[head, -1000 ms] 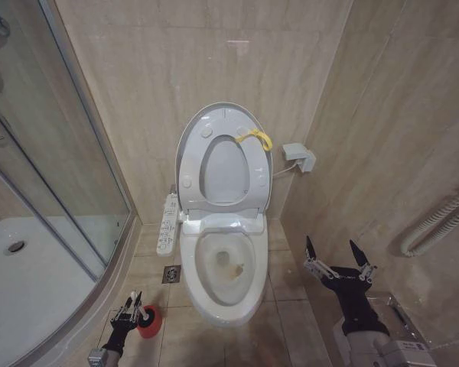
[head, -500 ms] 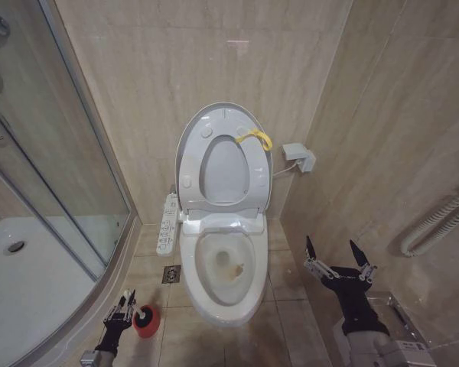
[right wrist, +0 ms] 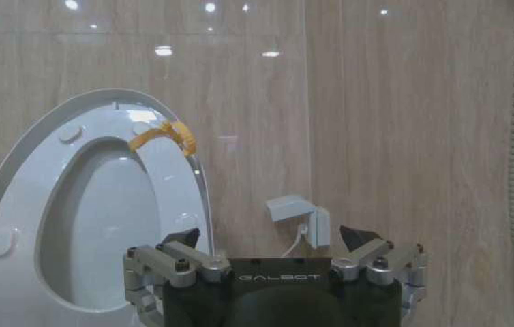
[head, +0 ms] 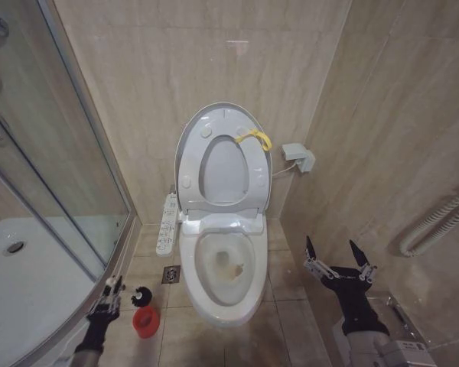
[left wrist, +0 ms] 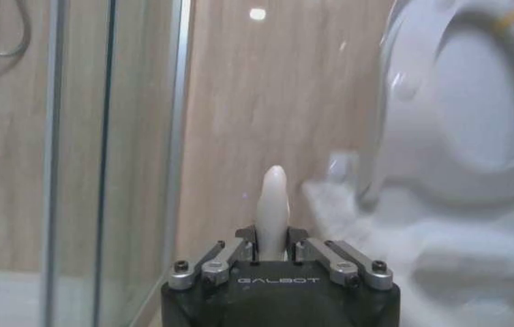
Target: Open the toilet lid, clean the toilet bowl with a toilet brush, close the toilet lid, and flush.
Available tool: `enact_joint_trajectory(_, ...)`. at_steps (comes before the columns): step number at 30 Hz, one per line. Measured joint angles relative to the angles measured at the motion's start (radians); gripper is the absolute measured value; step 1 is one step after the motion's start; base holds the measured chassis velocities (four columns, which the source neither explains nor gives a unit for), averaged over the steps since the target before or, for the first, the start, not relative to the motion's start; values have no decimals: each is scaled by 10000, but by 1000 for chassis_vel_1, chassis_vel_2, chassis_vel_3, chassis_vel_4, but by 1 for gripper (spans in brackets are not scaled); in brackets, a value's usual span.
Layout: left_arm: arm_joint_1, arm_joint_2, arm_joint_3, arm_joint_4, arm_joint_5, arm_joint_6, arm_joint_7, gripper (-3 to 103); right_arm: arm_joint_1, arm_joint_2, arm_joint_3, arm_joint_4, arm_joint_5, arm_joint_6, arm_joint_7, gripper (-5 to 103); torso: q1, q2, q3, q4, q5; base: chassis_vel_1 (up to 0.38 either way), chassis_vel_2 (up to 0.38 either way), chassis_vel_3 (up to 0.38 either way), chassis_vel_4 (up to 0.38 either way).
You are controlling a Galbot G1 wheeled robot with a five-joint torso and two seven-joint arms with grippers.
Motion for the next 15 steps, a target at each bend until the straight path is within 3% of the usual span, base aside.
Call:
enact_joint_trajectory(2, 376, 51, -67, -497, -216, 51, 92, 20, 1, 1, 0, 1, 0, 1, 0, 100, 0, 1, -1, -5, 2, 0, 0, 0, 0)
enact_joint_trajectory(5, 1653, 178, -392, -2399, -943, 218, 460, 20, 1, 0, 0, 1, -1, 1, 1, 100, -1, 1, -1, -7, 4, 0, 0, 0, 0)
enact_joint_trajectory(15, 2555, 216, -562, -5422, -1735, 1180, 449, 20, 0, 0, 0, 0, 0, 1, 0, 100, 0, 0, 1, -7, 3, 0, 0, 0, 0)
